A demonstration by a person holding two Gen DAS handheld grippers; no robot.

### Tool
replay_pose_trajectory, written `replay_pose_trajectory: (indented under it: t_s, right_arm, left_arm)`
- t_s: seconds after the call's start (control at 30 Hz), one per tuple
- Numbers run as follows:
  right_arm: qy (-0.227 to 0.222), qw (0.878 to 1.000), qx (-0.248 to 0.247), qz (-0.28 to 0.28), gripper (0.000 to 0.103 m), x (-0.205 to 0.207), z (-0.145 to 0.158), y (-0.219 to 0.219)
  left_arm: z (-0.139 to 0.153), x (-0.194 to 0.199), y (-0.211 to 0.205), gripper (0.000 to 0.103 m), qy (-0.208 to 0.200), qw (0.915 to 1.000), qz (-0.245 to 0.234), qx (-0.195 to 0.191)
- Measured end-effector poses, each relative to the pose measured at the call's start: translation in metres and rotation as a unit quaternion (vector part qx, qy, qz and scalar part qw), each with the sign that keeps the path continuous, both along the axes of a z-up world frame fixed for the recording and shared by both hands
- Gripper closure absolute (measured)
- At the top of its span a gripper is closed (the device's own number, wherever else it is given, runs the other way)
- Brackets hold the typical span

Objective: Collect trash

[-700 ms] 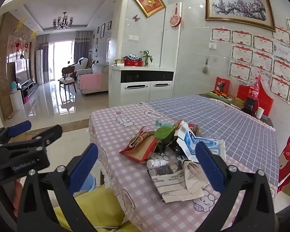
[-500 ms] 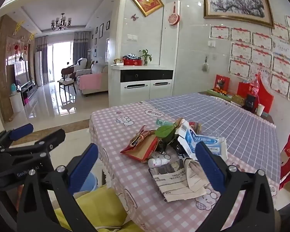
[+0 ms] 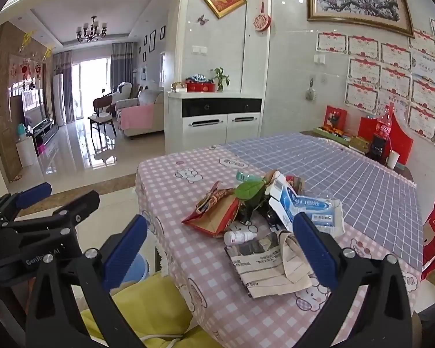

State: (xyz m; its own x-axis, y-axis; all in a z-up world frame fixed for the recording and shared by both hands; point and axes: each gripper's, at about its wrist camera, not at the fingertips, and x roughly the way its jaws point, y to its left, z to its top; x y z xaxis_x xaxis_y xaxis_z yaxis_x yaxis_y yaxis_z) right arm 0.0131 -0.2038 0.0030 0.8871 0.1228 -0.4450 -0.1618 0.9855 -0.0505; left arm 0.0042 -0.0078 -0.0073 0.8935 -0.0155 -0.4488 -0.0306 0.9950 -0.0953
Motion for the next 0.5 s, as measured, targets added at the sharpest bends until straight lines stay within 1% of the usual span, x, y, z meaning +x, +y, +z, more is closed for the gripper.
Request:
replay_pose_trajectory:
  t_s: [0.13,0.5]
  right_arm:
    - [0.008,1.0,0.015,-0.001,0.004,0.0025,-0.0004,-0.0043]
    - [0.007,1.0,0.0,-0.015,0.004,0.0003,-0.0008,-0.0024]
  left_arm:
    - [-0.001,0.0002,0.0005,0.006,0.001,1.0,0.0,-0.001]
    - [-0.0033,0.0017,0.0007,0.006,0.006,1.0,0.0,0.0]
